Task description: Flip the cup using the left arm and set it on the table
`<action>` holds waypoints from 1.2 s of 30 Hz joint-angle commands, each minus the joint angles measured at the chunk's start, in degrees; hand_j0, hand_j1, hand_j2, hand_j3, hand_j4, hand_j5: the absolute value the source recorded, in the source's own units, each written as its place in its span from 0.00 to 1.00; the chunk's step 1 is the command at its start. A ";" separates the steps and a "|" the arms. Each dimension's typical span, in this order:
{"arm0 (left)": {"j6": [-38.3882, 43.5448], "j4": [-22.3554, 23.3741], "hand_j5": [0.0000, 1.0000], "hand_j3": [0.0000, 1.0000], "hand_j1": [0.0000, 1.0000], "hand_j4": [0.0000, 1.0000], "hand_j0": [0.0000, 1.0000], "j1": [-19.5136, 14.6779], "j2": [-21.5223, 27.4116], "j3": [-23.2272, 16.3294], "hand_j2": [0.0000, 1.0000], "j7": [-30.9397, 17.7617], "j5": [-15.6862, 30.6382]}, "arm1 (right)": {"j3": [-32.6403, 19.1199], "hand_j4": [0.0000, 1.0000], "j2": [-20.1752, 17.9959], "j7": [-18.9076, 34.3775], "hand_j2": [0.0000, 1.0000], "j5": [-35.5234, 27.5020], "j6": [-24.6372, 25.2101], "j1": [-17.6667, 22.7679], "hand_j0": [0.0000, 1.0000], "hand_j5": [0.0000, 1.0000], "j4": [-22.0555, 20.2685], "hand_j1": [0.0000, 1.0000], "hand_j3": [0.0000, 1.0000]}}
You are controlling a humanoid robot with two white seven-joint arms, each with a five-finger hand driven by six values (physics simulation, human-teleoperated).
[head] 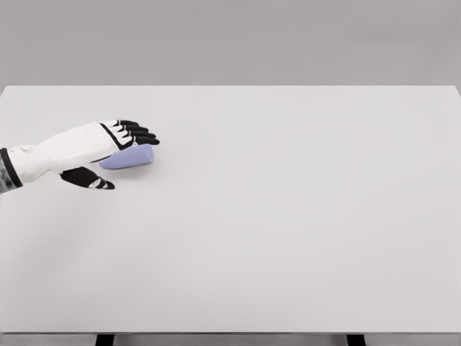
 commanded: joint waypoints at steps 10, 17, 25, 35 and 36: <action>23.99 -0.09 1.00 1.00 1.00 1.00 1.00 -7.47 -0.38 -1.12 1.00 -4.08 0.31 | 0.19 1.00 0.00 -0.14 1.00 -0.01 0.00 0.00 1.00 1.00 0.27 1.00 1.00; 38.30 2.11 1.00 1.00 1.00 1.00 1.00 -19.69 4.55 -21.25 1.00 -3.82 27.20 | 0.19 1.00 0.00 -0.14 1.00 -0.01 0.08 0.00 1.00 1.00 0.27 1.00 1.00; 44.31 1.84 1.00 1.00 1.00 1.00 1.00 -19.86 3.58 -30.92 1.00 10.86 12.63 | 0.19 1.00 0.00 -0.14 1.00 -0.01 0.00 0.00 1.00 1.00 0.27 1.00 1.00; 56.97 2.98 1.00 1.00 1.00 1.00 1.00 -20.48 -1.34 -30.83 1.00 10.41 14.02 | 0.19 1.00 0.00 -0.14 1.00 -0.01 0.00 0.00 1.00 1.00 0.27 1.00 1.00; 56.88 3.60 1.00 1.00 1.00 1.00 1.00 -20.48 -1.87 -30.92 1.00 12.87 14.02 | 0.19 1.00 0.00 -0.14 1.00 -0.01 0.08 0.00 1.00 1.00 0.27 1.00 1.00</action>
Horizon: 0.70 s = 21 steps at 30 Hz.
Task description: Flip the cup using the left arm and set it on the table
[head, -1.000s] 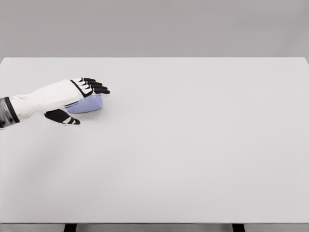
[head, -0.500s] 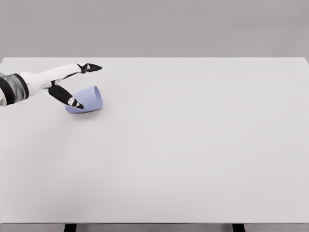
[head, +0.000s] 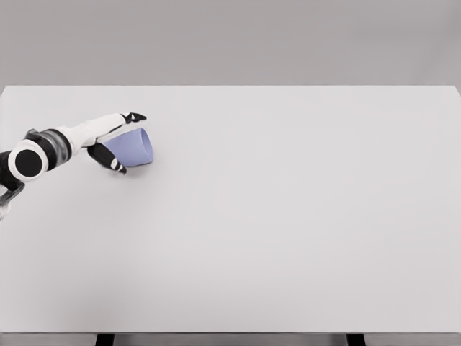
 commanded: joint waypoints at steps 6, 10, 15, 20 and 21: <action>1.10 2.37 1.00 1.00 1.00 1.00 1.00 0.00 -2.61 -0.98 1.00 2.91 -0.26 | 0.00 1.00 0.00 0.01 1.00 0.00 -0.01 0.00 1.00 1.00 0.00 1.00 1.00; 1.37 4.92 1.00 1.00 1.00 1.00 1.00 0.00 -4.28 -1.59 1.00 2.91 -0.35 | 0.00 1.00 0.00 0.01 1.00 0.00 -0.01 0.00 1.00 1.00 0.00 1.00 1.00; 1.46 5.19 0.96 0.96 0.96 0.96 0.96 0.00 -4.72 -1.68 0.96 2.91 -0.44 | 0.00 1.00 0.00 0.01 1.00 0.00 -0.01 0.00 1.00 1.00 0.00 1.00 1.00; 1.46 5.28 0.80 0.80 0.80 0.80 0.80 0.00 -4.98 -1.68 0.80 2.91 -0.44 | 0.00 1.00 0.00 0.01 1.00 0.00 -0.01 0.00 1.00 1.00 0.00 1.00 1.00; 1.54 5.28 0.74 0.74 0.74 0.74 0.74 0.00 -4.98 -1.68 0.74 3.00 -0.44 | 0.00 1.00 0.00 0.01 1.00 0.00 -0.01 0.00 1.00 1.00 0.00 1.00 1.00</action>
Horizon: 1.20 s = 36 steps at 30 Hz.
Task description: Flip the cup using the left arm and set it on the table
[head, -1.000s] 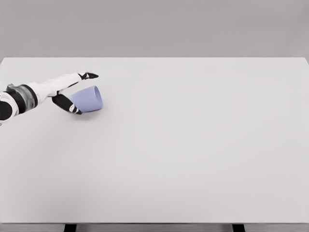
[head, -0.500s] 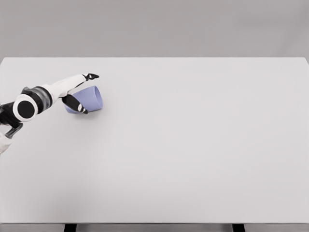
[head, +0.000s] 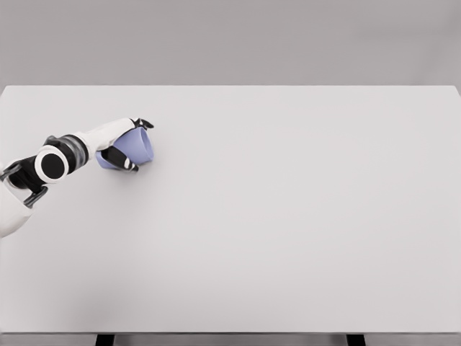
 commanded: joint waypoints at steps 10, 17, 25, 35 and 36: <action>-1.93 -0.29 0.63 0.63 0.63 0.63 0.63 -0.88 2.16 0.65 0.63 -0.27 6.46 | 0.00 1.00 0.00 0.01 1.00 0.00 0.00 0.00 1.00 1.00 0.00 1.00 1.00; -29.34 4.36 0.66 0.66 0.66 0.66 0.66 -0.26 10.42 1.79 0.66 -13.96 27.46 | 0.00 1.00 0.00 0.01 1.00 0.00 0.00 0.00 1.00 1.00 0.00 1.00 1.00; -48.25 25.19 0.68 0.68 0.68 0.68 0.68 -0.44 -3.64 5.83 0.68 -19.80 49.88 | 0.00 1.00 0.00 0.01 1.00 0.00 0.00 0.00 1.00 1.00 0.00 1.00 1.00; -50.89 31.70 0.70 0.70 0.70 0.70 0.70 4.13 -14.80 8.73 0.70 -19.80 49.27 | 0.00 1.00 0.00 0.01 1.00 0.00 0.00 0.00 1.00 1.00 0.00 1.00 1.00; -52.03 31.61 0.70 0.70 0.70 0.70 0.70 4.13 -14.89 8.73 0.70 -19.80 49.27 | 0.00 1.00 0.00 0.01 1.00 0.00 0.00 0.00 1.00 1.00 0.00 1.00 1.00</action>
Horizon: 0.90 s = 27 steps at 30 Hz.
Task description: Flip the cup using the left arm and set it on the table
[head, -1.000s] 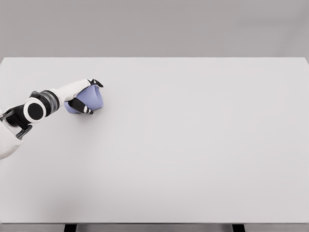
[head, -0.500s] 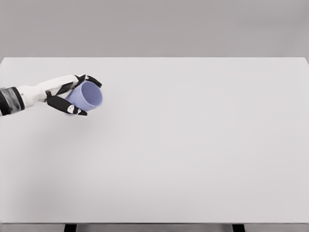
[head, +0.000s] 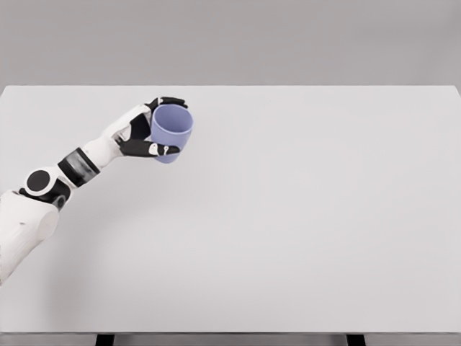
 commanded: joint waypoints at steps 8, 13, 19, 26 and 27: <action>-4.77 0.39 0.85 0.85 0.85 0.85 0.85 1.58 -3.85 0.48 0.85 -0.04 -4.51 | 0.00 1.00 0.00 0.01 1.00 0.00 0.00 0.00 1.00 1.00 0.00 1.00 1.00; -4.68 0.39 0.96 0.96 0.96 0.96 0.96 2.02 -4.03 0.48 0.96 -0.04 -4.95 | 0.00 1.00 0.00 0.01 1.00 0.00 0.00 0.00 1.00 1.00 0.00 1.00 1.00; -4.51 0.21 1.00 1.00 1.00 1.00 1.00 2.02 -4.03 0.48 1.00 -0.04 -4.95 | 0.00 1.00 0.00 0.01 1.00 0.00 0.00 0.00 1.00 1.00 0.00 1.00 1.00; -4.51 -0.58 1.00 1.00 1.00 1.00 1.00 1.93 -3.77 1.98 1.00 -0.04 -4.86 | 0.00 1.00 0.00 0.01 1.00 0.00 0.00 0.00 1.00 1.00 0.00 1.00 1.00; -4.51 -0.58 1.00 1.00 1.00 1.00 1.00 1.76 -3.42 2.06 1.00 -0.04 -4.86 | 0.00 1.00 0.00 0.01 1.00 0.00 0.00 0.00 1.00 1.00 0.00 1.00 1.00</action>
